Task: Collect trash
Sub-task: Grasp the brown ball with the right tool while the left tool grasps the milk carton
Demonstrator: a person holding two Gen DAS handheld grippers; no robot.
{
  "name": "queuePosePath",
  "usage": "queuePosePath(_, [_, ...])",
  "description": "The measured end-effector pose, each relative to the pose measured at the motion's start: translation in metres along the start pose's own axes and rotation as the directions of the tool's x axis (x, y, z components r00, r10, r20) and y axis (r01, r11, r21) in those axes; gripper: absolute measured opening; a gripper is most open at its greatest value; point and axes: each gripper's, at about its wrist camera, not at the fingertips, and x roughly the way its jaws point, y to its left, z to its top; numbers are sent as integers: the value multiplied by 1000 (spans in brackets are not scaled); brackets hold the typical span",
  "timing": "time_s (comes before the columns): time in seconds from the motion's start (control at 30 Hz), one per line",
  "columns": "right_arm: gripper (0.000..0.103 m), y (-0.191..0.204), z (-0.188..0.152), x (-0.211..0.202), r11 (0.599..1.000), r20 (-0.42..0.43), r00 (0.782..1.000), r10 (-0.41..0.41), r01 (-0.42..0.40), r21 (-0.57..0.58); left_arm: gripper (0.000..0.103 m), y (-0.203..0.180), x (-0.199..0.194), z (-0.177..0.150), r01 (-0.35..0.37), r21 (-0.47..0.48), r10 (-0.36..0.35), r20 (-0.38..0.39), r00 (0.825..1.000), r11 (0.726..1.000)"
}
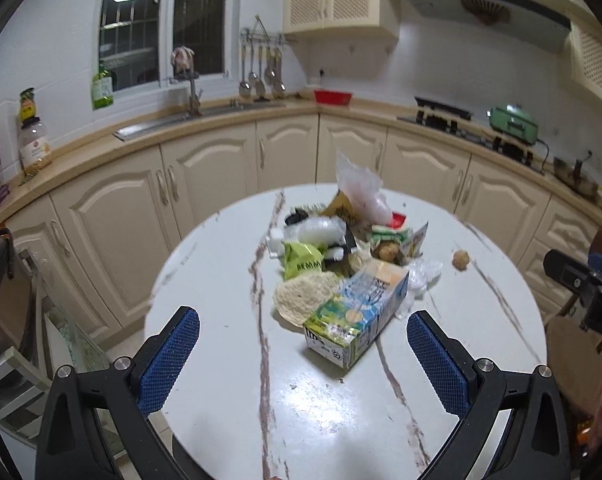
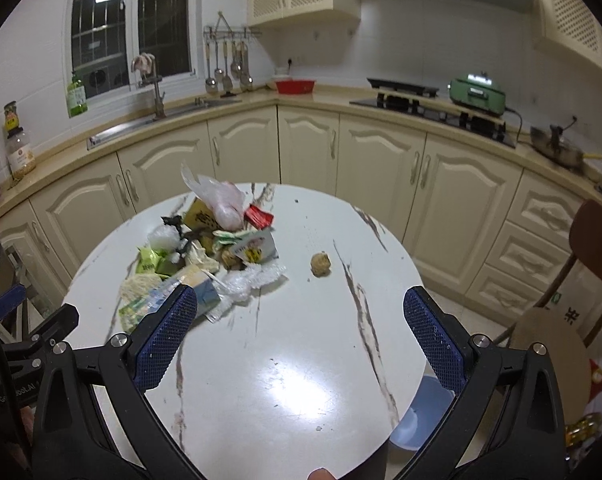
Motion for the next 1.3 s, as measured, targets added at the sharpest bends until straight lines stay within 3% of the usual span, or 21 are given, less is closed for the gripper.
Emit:
queuePosePath(0.13, [103,-10,0,28,1000,-64,998,-4,5,9,102,1,34,7,50,-7,-50,-84,995,999])
queuePosePath(0.3, [103,-19,0,59,1000,-130,991,-1,4,26,99,0,79,16,61,15,-57,-170,984,998])
queuePosePath(0.57, [103,-32,0,96,999,-200,980,3,8,52,82,-11,143,21,90,57,-69,-297,952,994])
queuePosePath(1.0, [102,-48,4,147,998,-259,966,5,10,58,79,-26,173,29,106,50,-85,-314,946,993])
queuePosePath(1.1, [96,-52,9,166,998,-271,963,-5,21,56,74,-28,178,29,110,46,-90,-315,945,993])
queuePosePath(1.2, [84,-51,11,188,999,-302,953,0,11,35,68,-31,181,28,127,44,-107,-313,944,991])
queuePosePath(1.3, [77,-48,12,205,1000,-329,944,19,-10,29,56,-37,182,28,153,49,-130,-312,941,987])
